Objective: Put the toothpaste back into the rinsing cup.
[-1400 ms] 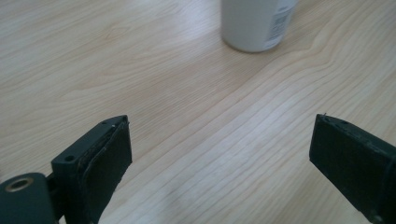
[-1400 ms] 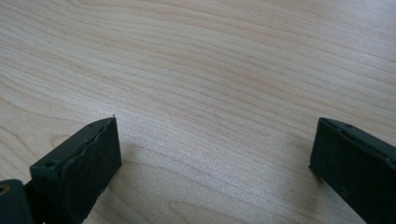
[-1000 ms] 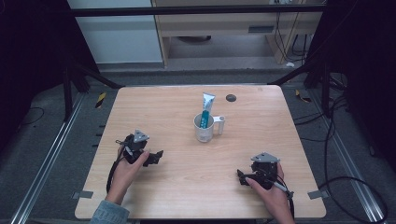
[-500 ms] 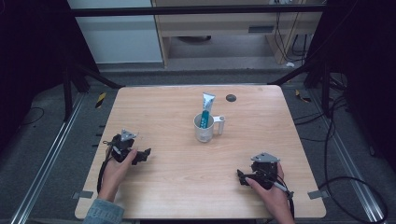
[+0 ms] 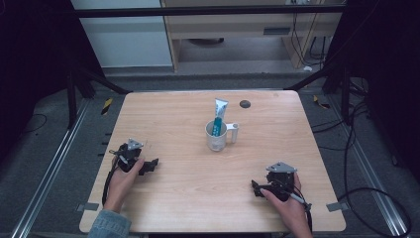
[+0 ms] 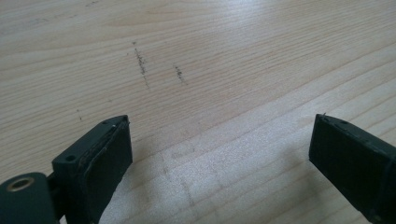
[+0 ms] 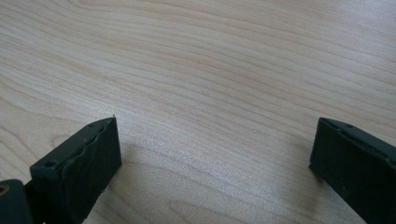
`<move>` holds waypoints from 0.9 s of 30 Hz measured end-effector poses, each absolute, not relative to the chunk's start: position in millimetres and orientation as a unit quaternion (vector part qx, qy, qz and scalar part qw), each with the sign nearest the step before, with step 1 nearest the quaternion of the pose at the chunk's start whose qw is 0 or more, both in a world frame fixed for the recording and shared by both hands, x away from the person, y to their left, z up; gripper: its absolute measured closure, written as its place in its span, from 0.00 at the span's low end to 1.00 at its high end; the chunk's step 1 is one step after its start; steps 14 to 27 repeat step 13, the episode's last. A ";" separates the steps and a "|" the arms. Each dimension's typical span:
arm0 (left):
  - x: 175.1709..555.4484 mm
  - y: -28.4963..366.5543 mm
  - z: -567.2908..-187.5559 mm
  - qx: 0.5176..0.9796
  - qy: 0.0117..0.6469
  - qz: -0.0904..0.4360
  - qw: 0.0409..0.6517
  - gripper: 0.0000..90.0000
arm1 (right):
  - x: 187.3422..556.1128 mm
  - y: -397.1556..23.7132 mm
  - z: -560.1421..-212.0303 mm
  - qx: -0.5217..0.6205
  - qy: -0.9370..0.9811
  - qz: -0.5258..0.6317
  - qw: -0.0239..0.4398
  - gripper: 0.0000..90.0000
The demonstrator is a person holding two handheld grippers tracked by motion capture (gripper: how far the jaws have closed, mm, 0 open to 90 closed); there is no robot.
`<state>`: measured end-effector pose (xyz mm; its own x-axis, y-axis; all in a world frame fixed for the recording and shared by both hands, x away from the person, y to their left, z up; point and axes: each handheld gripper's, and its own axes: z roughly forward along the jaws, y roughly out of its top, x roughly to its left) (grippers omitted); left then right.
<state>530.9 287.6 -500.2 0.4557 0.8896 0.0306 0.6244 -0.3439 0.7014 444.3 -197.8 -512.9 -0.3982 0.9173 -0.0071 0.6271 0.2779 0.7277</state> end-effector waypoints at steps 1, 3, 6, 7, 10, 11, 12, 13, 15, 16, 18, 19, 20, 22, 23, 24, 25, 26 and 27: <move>531.2 287.9 -501.2 0.791 0.479 0.210 0.318 0.06 | 444.3 -197.8 -512.9 0.502 0.768 0.330 0.220 0.02; 532.1 288.7 -503.6 0.790 0.479 0.210 0.320 0.06 | 444.3 -197.8 -512.9 0.502 0.768 0.330 0.220 0.02; 533.1 290.2 -507.1 0.787 0.477 0.213 0.329 0.03 | 444.3 -197.8 -512.9 0.503 0.768 0.330 0.220 0.02; 533.2 290.2 -507.2 0.786 0.478 0.213 0.329 0.03 | 444.3 -197.8 -512.9 0.503 0.768 0.330 0.220 0.02; 533.4 290.1 -507.2 0.788 0.477 0.213 0.327 0.03 | 444.3 -197.8 -512.9 0.502 0.768 0.330 0.220 0.02; 533.5 289.9 -507.4 0.787 0.479 0.213 0.327 0.02 | 444.3 -197.8 -513.0 0.502 0.768 0.330 0.220 0.02; 533.7 290.0 -507.5 0.786 0.481 0.213 0.325 0.01 | 444.3 -197.8 -512.9 0.502 0.768 0.330 0.220 0.02; 533.9 290.2 -507.5 0.786 0.482 0.213 0.323 0.00 | 444.4 -197.7 -512.9 0.503 0.768 0.330 0.220 0.02; 533.9 290.2 -507.5 0.786 0.482 0.213 0.323 0.00 | 444.4 -197.7 -512.9 0.503 0.768 0.330 0.220 0.02; 533.9 290.2 -507.5 0.786 0.482 0.213 0.323 0.00 | 444.4 -197.7 -512.9 0.503 0.768 0.330 0.220 0.02; 533.9 290.2 -507.5 0.786 0.482 0.213 0.323 0.00 | 444.4 -197.7 -512.9 0.503 0.768 0.330 0.220 0.02; 533.9 290.2 -507.5 0.786 0.482 0.213 0.323 0.00 | 444.4 -197.7 -512.9 0.503 0.768 0.330 0.220 0.02; 533.9 290.2 -507.5 0.786 0.482 0.213 0.323 0.00 | 444.4 -197.7 -512.9 0.503 0.768 0.330 0.220 0.02; 533.9 290.2 -507.5 0.786 0.482 0.213 0.323 0.00 | 444.4 -197.7 -512.9 0.503 0.768 0.330 0.220 0.02; 533.9 290.2 -507.5 0.786 0.482 0.213 0.323 0.00 | 444.4 -197.7 -512.9 0.503 0.768 0.330 0.220 0.02; 533.9 290.2 -507.5 0.786 0.482 0.213 0.323 0.00 | 444.4 -197.7 -512.9 0.503 0.768 0.330 0.220 0.02; 533.9 290.2 -507.5 0.786 0.482 0.213 0.323 0.00 | 444.4 -197.7 -512.9 0.503 0.768 0.330 0.220 0.02; 533.9 290.2 -507.5 0.786 0.482 0.213 0.323 0.00 | 444.4 -197.7 -512.9 0.503 0.768 0.330 0.220 0.02; 533.9 290.2 -507.5 0.786 0.482 0.213 0.323 0.00 | 444.4 -197.7 -512.9 0.503 0.768 0.330 0.220 0.02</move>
